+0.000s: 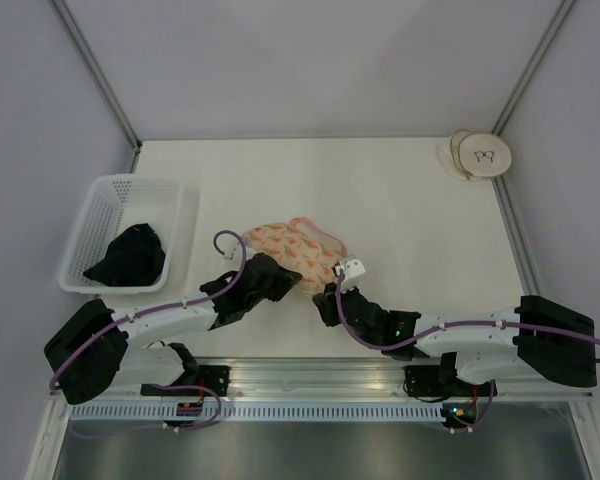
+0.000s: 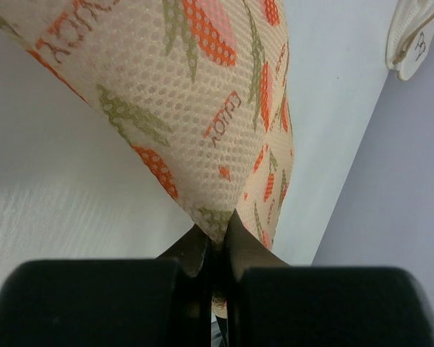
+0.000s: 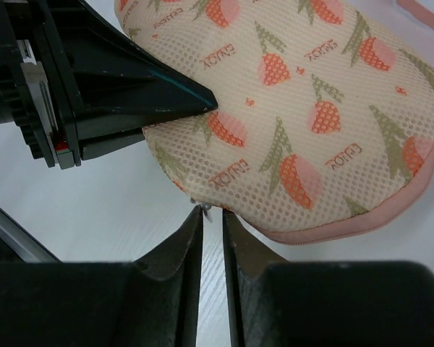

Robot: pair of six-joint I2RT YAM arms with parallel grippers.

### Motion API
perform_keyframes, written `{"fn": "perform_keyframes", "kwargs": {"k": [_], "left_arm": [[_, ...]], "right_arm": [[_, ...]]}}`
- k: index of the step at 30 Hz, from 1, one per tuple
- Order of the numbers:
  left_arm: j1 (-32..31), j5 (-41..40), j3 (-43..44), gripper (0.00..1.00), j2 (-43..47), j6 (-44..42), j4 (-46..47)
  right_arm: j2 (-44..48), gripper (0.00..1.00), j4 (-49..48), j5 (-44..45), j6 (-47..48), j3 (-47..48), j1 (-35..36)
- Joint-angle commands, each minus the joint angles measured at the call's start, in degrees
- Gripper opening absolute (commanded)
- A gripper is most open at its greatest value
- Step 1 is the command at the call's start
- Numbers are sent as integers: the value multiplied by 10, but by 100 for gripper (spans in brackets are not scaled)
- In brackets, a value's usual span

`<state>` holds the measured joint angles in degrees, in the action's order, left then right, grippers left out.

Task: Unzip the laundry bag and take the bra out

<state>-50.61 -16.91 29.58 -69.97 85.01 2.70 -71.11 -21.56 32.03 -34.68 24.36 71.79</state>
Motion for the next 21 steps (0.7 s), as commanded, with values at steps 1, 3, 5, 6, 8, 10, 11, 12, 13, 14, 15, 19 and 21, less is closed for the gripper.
{"fn": "perform_keyframes", "kwargs": {"k": [1,3,5,6,8,10,11,12,13,14,15,19,21], "left_arm": [[-4,29,-11,2,13,31,48],[-5,33,-12,2,9,32,51],[-6,36,-12,2,5,30,65],[-6,42,-12,2,2,32,70],[-6,47,-14,2,-4,32,87],[-5,56,-13,2,-8,31,95],[-5,57,-13,2,-8,31,97],[-6,60,-13,2,-8,31,98],[-6,62,-12,2,-7,30,99],[-6,62,-12,2,-6,26,99],[-6,61,-13,2,-5,26,95],[-5,59,-18,2,-3,25,93],[-5,55,-18,2,-3,17,91]], "right_arm": [[-1,22,-30,15,1,6,0],[1,25,-29,9,0,4,1],[-3,25,-29,3,-2,5,0],[-5,27,-31,-1,-2,5,1],[-17,34,-32,-16,0,10,0],[-28,34,-34,-19,-1,11,1],[-32,34,-36,-15,-2,10,0],[-33,34,-39,-15,-1,10,1],[-37,34,-42,-15,-1,10,1],[-38,33,-43,-14,0,11,-1],[-37,30,-40,-4,1,11,-1],[-18,1,-24,13,3,14,-2],[-10,0,1,19,4,17,-1]]}}
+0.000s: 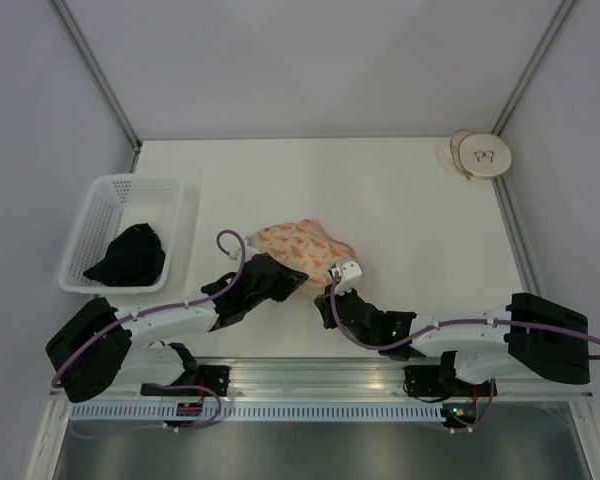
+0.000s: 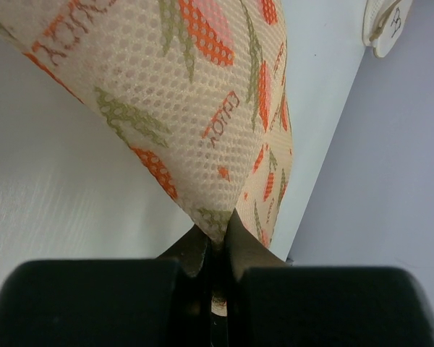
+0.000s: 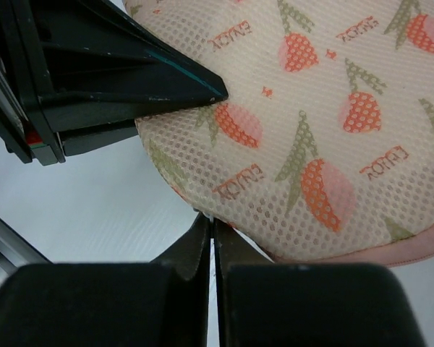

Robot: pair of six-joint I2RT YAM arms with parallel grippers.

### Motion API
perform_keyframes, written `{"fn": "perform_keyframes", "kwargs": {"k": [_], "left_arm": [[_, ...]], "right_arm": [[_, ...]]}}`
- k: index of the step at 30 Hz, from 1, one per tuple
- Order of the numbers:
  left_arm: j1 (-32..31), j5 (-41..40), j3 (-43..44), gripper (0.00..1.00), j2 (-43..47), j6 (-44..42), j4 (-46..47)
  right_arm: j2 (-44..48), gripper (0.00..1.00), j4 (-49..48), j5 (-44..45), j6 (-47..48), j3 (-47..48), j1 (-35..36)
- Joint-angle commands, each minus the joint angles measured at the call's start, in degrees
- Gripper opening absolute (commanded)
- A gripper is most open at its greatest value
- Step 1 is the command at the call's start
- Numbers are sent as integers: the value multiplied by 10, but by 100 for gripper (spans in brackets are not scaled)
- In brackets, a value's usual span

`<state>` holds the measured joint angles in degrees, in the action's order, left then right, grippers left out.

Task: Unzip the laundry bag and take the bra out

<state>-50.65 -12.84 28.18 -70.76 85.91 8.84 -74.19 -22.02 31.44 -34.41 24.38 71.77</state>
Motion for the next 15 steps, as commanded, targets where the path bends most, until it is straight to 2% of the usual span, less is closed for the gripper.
{"fn": "perform_keyframes", "kwargs": {"k": [1,10,15], "left_arm": [[-6,13,-4,2,5,4,23],[27,13,-17,2,28,-113,-13],[66,32,-47,2,68,-213,4]], "right_arm": [[32,0,14,30,0,17,-1],[73,0,276,53,-48,61,0],[77,0,369,61,-76,84,0]]}}
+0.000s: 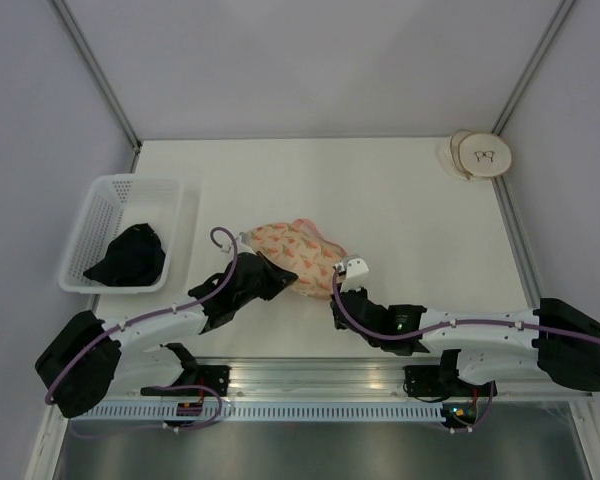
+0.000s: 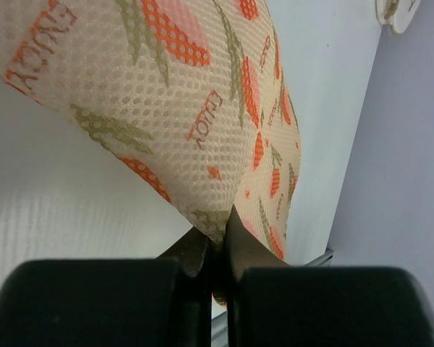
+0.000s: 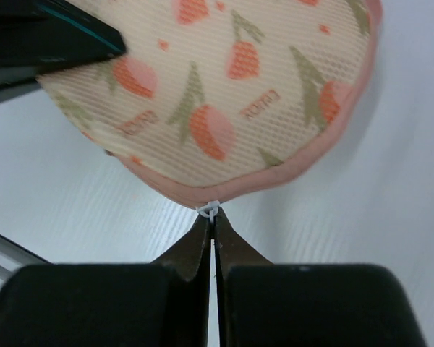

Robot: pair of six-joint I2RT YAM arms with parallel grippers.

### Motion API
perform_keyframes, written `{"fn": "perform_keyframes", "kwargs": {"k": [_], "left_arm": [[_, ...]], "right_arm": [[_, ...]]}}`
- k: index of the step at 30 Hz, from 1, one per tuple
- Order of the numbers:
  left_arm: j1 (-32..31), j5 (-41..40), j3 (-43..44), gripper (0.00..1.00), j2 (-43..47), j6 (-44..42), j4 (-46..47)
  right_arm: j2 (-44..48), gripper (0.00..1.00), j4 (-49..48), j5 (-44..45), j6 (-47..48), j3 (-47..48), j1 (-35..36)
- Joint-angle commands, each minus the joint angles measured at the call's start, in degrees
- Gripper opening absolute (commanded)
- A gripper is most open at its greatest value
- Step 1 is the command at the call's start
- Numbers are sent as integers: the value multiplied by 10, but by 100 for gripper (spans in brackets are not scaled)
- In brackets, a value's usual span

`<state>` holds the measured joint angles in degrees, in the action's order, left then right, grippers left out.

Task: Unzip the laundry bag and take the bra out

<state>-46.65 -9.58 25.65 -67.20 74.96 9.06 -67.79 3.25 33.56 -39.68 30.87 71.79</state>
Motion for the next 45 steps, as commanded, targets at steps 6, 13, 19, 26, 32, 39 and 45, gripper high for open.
{"fn": "perform_keyframes", "kwargs": {"k": [6,13,19,26,32,39,45], "left_arm": [[98,144,-55,2,86,-202,112],[123,336,51,2,21,-395,73],[127,344,151,2,-128,-492,27],[127,274,237,47,-284,-438,-12],[112,144,138,62,-164,-315,-16],[70,120,28,95,7,-145,-52],[39,164,-32,99,27,-47,8]], "right_arm": [[3,0,156,64,-43,20,-1],[-37,0,257,107,-99,74,-4],[-15,0,240,97,-85,69,-4],[-2,0,206,71,-62,67,-4],[-21,0,150,28,-38,69,-5],[-48,1,-8,-107,23,56,-10],[-76,1,-57,-158,45,54,-20]]}}
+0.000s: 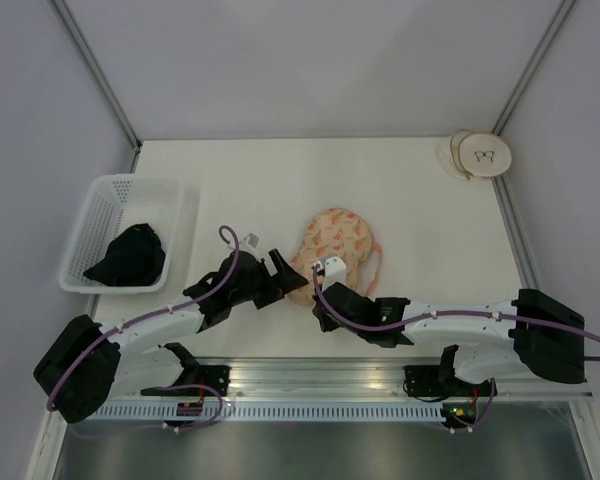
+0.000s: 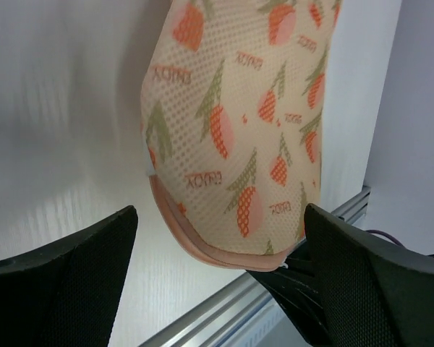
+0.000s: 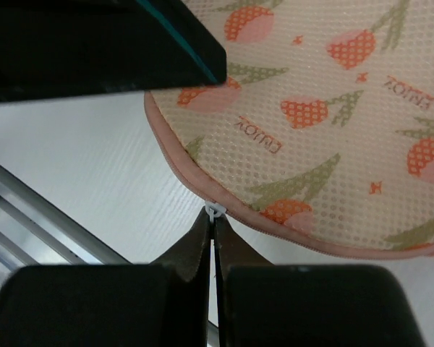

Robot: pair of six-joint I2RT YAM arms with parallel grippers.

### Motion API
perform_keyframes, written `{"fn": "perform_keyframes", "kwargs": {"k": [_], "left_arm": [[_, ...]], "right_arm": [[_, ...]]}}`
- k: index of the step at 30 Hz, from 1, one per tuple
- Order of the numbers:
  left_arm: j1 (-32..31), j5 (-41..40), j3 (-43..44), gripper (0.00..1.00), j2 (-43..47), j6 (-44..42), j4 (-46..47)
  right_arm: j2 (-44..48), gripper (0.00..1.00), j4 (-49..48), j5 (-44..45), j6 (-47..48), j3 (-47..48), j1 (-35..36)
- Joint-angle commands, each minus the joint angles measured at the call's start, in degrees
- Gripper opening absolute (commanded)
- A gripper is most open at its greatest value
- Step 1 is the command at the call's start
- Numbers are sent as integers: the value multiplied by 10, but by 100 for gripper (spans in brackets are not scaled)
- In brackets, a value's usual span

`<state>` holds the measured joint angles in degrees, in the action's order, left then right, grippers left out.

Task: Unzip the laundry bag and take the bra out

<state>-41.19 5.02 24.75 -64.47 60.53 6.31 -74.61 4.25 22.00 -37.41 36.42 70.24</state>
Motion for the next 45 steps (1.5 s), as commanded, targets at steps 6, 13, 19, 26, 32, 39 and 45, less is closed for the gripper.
{"fn": "perform_keyframes", "kwargs": {"k": [6,13,19,26,32,39,45], "left_arm": [[-59,-11,-30,93,-29,150,58],[-59,-45,-20,25,-63,162,93],[-49,-68,12,2,-58,123,40],[-7,-53,24,2,-25,23,-11],[53,17,49,2,-35,-64,-36],[95,120,192,2,-185,-197,-9],[99,117,281,69,-314,-170,23]], "right_arm": [[-17,0,-108,-66,28,-9,-13],[-20,0,-90,-80,30,-8,-13],[-11,0,-23,-60,23,-8,-14],[-19,0,112,16,-40,-4,-43],[7,0,154,75,-67,-7,-105],[18,0,112,42,-19,-7,-121],[-4,0,62,2,-16,-4,-121]]}}
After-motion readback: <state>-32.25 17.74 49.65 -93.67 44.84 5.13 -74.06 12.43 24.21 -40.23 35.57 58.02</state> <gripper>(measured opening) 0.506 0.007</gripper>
